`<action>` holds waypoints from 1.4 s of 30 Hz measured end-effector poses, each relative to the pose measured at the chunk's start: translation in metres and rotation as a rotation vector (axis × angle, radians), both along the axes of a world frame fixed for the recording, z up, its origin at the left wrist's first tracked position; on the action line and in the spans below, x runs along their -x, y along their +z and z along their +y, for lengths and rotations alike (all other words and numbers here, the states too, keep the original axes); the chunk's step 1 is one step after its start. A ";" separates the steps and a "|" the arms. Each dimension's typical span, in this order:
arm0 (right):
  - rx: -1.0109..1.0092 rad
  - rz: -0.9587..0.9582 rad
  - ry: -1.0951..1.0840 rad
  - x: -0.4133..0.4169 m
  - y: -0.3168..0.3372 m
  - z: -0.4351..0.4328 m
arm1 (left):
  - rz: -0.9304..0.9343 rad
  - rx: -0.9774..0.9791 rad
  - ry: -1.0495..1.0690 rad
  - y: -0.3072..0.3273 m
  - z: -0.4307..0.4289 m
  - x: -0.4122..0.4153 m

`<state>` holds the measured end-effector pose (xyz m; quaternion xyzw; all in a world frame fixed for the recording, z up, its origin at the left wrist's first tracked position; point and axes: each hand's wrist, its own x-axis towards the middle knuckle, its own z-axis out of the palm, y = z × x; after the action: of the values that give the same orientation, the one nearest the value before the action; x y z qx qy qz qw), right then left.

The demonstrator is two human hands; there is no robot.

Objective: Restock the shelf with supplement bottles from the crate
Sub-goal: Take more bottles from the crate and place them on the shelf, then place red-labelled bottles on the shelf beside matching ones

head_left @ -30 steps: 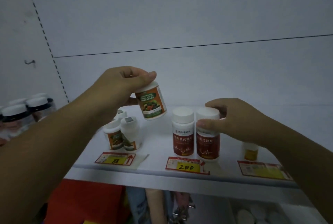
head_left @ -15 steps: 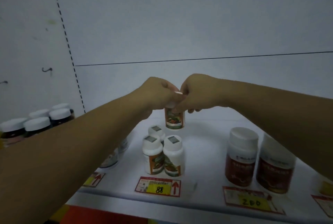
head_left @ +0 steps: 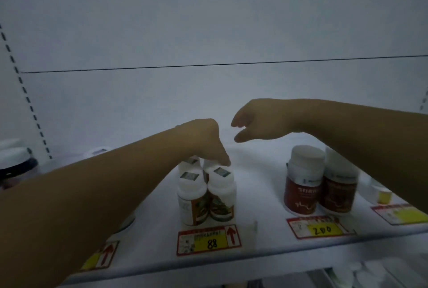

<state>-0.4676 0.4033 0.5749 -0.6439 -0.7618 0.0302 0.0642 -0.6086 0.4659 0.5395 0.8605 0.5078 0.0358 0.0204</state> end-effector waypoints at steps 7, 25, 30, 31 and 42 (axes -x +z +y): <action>-0.210 -0.088 -0.073 -0.028 -0.009 -0.025 | -0.060 0.110 -0.070 0.010 -0.016 -0.002; -0.623 -0.103 0.479 -0.182 -0.121 -0.263 | -0.259 -0.377 -0.516 -0.082 -0.240 -0.152; -0.139 -0.138 0.300 -0.236 -0.219 -0.265 | -0.114 -0.004 -0.503 -0.183 -0.240 -0.181; -0.080 -0.048 0.201 -0.248 -0.241 -0.258 | -0.146 0.082 -0.452 -0.204 -0.231 -0.186; 0.191 0.417 -0.239 -0.277 -0.417 -0.170 | -0.174 0.486 -0.021 -0.394 -0.158 -0.259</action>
<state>-0.1902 0.2328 0.1576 -0.7124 -0.6443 0.2263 0.1617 -0.3500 0.3080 0.1452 0.8293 0.4887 -0.0137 0.2706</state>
